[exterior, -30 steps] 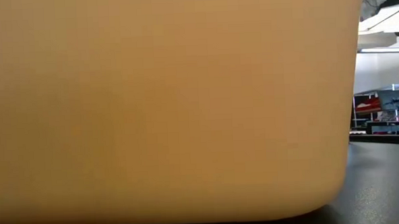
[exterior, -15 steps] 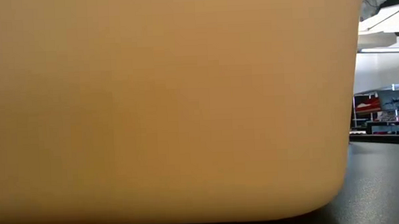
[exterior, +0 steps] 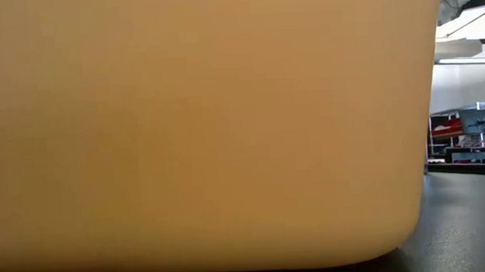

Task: Sort soda cans
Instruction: Put the blue white soda can into the orange bin

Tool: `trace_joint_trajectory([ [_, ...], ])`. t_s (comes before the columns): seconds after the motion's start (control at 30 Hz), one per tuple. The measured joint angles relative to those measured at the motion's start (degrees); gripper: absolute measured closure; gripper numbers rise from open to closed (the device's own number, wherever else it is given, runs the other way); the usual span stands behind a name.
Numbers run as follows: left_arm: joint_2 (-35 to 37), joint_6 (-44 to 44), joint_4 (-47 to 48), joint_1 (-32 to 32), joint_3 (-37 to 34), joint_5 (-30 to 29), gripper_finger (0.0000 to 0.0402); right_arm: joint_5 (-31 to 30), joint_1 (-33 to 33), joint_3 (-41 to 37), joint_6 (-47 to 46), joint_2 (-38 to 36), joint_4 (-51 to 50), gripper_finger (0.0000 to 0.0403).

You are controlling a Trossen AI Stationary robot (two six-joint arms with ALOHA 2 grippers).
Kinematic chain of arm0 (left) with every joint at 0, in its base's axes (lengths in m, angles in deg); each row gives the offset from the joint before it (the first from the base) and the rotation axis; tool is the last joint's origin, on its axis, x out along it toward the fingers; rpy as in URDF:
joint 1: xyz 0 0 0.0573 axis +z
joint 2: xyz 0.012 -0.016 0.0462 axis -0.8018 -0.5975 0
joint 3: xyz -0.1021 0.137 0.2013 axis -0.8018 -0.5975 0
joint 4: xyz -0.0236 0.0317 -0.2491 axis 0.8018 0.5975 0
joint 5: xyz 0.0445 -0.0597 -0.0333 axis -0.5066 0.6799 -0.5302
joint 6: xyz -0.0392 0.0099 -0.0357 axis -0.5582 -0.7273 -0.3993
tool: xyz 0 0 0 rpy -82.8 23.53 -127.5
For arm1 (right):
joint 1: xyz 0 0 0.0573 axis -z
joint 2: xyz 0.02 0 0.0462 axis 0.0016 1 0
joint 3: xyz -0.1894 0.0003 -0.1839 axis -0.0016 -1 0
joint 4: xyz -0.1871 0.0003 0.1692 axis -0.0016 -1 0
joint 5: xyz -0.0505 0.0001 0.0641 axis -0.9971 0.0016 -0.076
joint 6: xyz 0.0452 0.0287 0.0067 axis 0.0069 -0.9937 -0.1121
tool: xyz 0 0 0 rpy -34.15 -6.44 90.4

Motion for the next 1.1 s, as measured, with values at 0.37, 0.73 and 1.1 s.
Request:
trace_joint_trajectory([
  [0.37, 0.0, 0.28, -1.12, 0.0, 0.0, 0.0, 0.0213, -8.48, -8.73, 18.05, -2.13, -2.5, 1.92, 0.0127],
  [0.73, 0.0, -0.6, -1.0, 0.0, 0.0, 0.0, 0.0213, -7.88, -17.21, 18.62, -0.07, 9.41, 5.63, 0.0127],
  [1.1, 0.0, -0.64, 0.04, 0.0, 0.0, 0.0, 0.0213, -7.97, -16.7, 18.62, 1.95, 20.45, 5.82, 0.0127],
])
